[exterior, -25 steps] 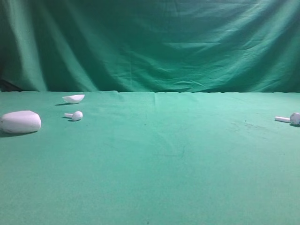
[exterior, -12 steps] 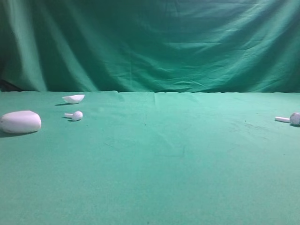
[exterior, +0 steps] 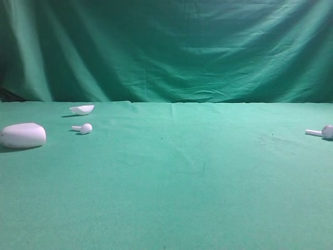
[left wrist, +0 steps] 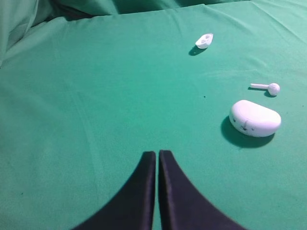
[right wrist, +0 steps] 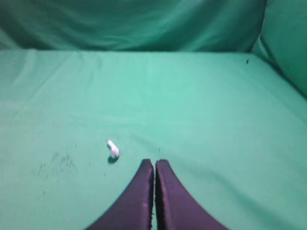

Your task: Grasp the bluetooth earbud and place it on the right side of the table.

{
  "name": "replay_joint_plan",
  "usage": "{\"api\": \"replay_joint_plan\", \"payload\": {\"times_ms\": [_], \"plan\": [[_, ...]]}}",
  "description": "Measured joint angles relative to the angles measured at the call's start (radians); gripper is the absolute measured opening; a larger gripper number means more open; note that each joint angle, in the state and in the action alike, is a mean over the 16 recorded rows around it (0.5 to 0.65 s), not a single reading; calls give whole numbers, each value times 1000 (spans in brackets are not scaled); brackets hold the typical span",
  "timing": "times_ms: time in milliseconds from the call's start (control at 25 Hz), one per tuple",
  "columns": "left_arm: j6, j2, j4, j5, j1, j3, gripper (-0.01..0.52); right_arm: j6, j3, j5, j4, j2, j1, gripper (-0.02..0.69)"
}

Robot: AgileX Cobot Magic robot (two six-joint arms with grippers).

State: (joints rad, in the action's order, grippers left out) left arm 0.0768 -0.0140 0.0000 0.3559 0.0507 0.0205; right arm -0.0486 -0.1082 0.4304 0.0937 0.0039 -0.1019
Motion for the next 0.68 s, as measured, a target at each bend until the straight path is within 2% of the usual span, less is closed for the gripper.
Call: {"api": "replay_joint_plan", "payload": {"times_ms": [280, 680], "plan": [[0, 0, 0, 0, 0, 0, 0, -35, 116, -42, -1, -13, 11, 0], [0, 0, 0, 0, 0, 0, 0, -63, 135, -46, -4, -13, 11, 0]]}}
